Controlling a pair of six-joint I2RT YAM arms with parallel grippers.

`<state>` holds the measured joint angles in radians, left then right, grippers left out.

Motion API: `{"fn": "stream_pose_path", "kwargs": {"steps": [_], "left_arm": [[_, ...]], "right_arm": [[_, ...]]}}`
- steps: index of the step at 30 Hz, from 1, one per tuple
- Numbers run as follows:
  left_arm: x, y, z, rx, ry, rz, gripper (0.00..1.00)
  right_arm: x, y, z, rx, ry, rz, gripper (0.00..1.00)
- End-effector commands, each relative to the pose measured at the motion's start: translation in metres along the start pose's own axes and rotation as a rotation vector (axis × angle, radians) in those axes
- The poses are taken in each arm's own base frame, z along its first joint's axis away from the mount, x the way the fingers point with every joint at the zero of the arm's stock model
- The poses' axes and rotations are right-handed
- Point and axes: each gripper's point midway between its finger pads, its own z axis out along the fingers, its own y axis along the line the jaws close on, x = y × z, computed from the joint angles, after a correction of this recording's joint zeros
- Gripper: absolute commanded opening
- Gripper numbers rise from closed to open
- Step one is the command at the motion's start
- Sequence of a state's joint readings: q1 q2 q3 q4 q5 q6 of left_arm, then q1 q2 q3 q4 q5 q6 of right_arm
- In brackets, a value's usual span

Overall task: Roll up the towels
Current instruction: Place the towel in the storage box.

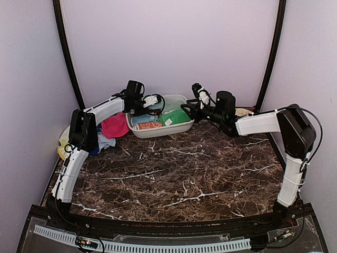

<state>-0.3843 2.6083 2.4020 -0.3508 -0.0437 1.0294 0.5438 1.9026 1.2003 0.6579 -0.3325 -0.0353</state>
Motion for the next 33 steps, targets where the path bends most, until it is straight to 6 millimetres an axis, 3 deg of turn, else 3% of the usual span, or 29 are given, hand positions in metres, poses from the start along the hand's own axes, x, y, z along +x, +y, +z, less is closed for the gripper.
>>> {"fn": "stream_pose_path", "kwargs": {"steps": [1,5,9,12,23,30,33], "left_arm": [[-0.007,0.024,-0.008,-0.088,-0.001,0.006,0.2],[-0.004,0.018,-0.006,-0.072,0.025,0.044,0.18],[-0.006,0.015,-0.014,-0.037,0.031,0.034,0.04],[-0.013,0.011,-0.026,-0.007,0.038,0.032,0.0],[-0.017,-0.002,-0.047,0.026,0.128,-0.01,0.0],[-0.015,0.022,-0.049,-0.074,0.14,-0.052,0.0],[-0.003,0.024,-0.041,-0.058,0.132,-0.095,0.09]], "right_arm": [[-0.024,0.001,-0.007,-0.005,-0.04,0.012,0.39],[-0.021,0.003,-0.007,-0.02,-0.031,0.03,0.36],[-0.02,0.005,-0.005,-0.034,-0.024,0.05,0.36],[-0.021,0.005,-0.004,-0.041,-0.022,0.062,0.35],[-0.014,0.008,-0.004,-0.052,0.009,0.101,0.34],[-0.009,0.007,-0.003,-0.051,0.027,0.11,0.34],[-0.007,0.008,-0.001,-0.058,0.035,0.123,0.34]]}}
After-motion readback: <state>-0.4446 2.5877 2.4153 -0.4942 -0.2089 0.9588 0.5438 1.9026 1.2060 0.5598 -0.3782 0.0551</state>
